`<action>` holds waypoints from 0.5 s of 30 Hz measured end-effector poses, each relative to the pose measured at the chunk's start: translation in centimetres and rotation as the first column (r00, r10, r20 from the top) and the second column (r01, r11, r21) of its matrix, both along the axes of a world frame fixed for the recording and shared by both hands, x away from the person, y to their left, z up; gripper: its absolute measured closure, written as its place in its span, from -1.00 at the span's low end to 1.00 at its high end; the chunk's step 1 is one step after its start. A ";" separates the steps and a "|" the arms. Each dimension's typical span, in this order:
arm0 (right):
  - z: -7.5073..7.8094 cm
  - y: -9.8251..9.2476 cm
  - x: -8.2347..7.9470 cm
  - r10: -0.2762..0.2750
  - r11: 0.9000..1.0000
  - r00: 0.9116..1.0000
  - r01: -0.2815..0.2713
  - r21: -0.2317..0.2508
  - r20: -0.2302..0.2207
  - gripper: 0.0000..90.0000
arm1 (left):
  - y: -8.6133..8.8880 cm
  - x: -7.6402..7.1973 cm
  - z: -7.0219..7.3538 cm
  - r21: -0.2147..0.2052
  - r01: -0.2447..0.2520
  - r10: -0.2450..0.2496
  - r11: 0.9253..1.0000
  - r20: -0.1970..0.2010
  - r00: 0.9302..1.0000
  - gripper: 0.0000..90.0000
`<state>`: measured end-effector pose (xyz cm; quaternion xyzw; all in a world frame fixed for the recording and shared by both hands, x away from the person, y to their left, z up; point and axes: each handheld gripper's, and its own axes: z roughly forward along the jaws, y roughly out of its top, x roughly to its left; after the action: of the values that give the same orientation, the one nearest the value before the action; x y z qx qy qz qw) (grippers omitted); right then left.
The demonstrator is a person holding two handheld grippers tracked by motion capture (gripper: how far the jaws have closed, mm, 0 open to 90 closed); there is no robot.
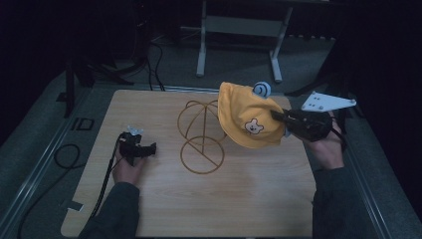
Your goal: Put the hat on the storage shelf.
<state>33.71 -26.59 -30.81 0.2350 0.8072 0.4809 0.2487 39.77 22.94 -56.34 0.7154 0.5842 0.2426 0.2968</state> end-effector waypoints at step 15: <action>0.8 2.1 0.7 0.035 0.999 0.999 -0.035 -0.025 0.008 0.86 | 0.0 0.0 0.0 0.000 0.000 0.000 1.000 0.000 1.000 -0.68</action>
<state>34.45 -24.50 -29.98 0.2159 0.8160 0.4762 0.2464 39.77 22.94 -56.34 0.7154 0.5841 0.2426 0.2968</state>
